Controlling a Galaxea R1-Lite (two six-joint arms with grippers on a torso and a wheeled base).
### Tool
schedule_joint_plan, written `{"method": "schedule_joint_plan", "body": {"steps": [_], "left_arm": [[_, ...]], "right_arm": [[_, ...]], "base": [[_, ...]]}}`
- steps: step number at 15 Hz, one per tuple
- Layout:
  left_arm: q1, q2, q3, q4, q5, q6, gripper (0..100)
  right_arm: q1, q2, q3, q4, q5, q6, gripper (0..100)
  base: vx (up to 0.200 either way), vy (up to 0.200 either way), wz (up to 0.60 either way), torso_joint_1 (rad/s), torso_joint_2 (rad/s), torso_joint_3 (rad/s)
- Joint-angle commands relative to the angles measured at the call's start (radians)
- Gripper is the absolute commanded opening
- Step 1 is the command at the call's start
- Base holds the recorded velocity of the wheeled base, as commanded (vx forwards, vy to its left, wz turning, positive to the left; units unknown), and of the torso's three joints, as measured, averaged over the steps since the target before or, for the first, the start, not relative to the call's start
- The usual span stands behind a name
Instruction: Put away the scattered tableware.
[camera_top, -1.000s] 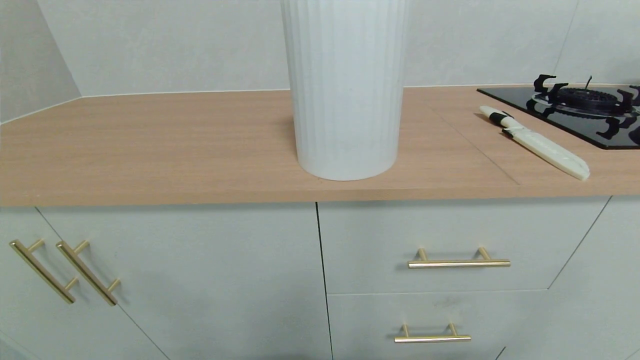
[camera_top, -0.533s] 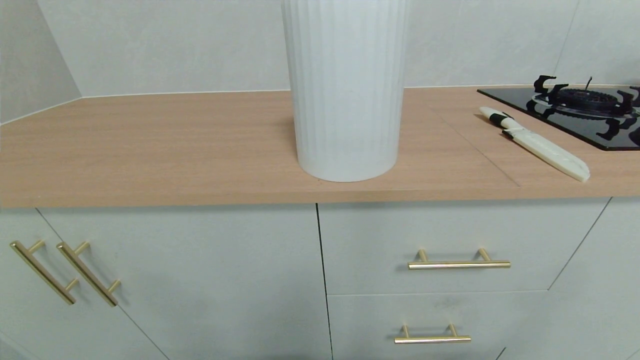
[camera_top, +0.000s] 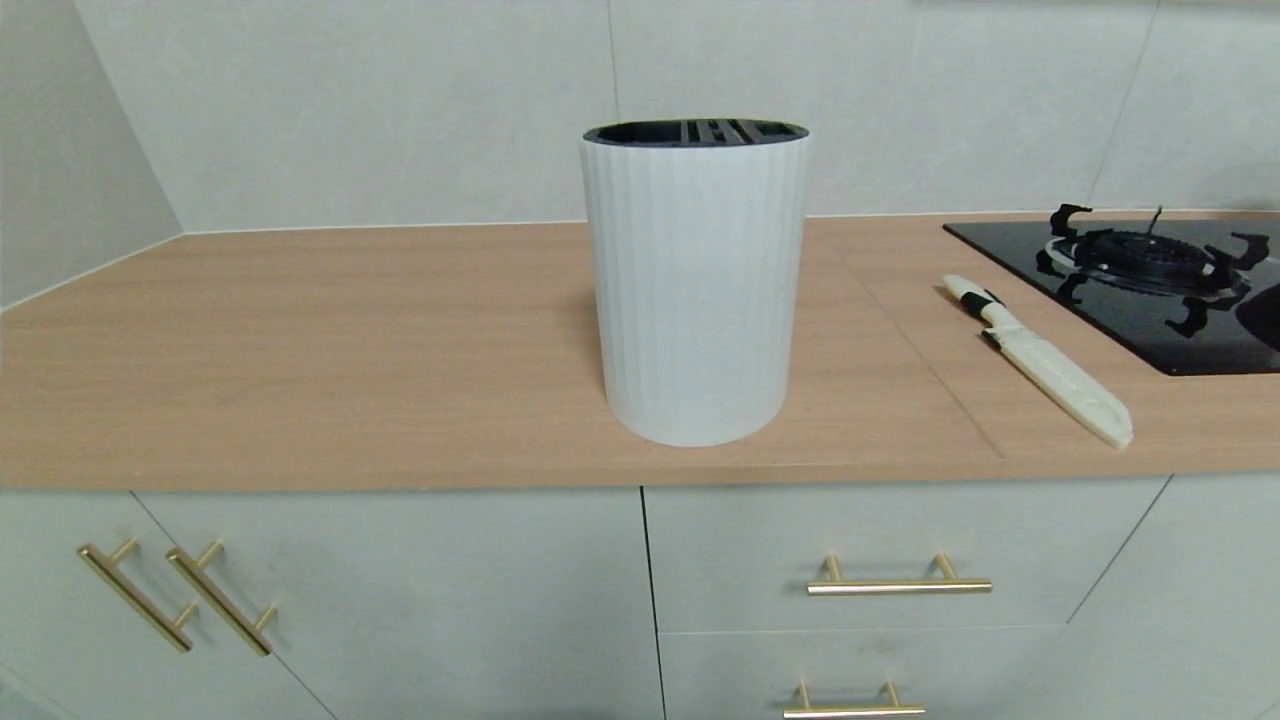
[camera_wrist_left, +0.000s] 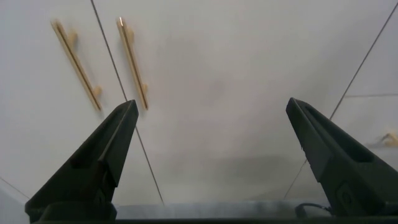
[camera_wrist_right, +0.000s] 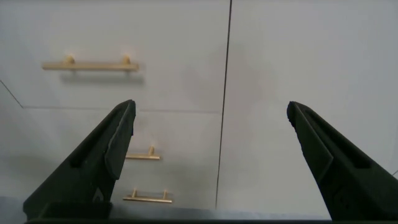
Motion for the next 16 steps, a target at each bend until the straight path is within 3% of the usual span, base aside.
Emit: {"method": "schedule_joint_plan", "body": {"steps": [1,16], "left_arm": [[0.0,0.0,0.0,0.0,0.0,0.0,100],[0.0,0.0,0.0,0.0,0.0,0.0,100]], "right_arm": [[0.0,0.001,0.0,0.0,0.0,0.0,100],[0.0,0.001,0.0,0.0,0.0,0.0,100]], "base": [[0.0,0.0,0.0,0.163,-0.47,-0.3],[0.0,0.0,0.0,0.203,-0.5,-0.291]]}}
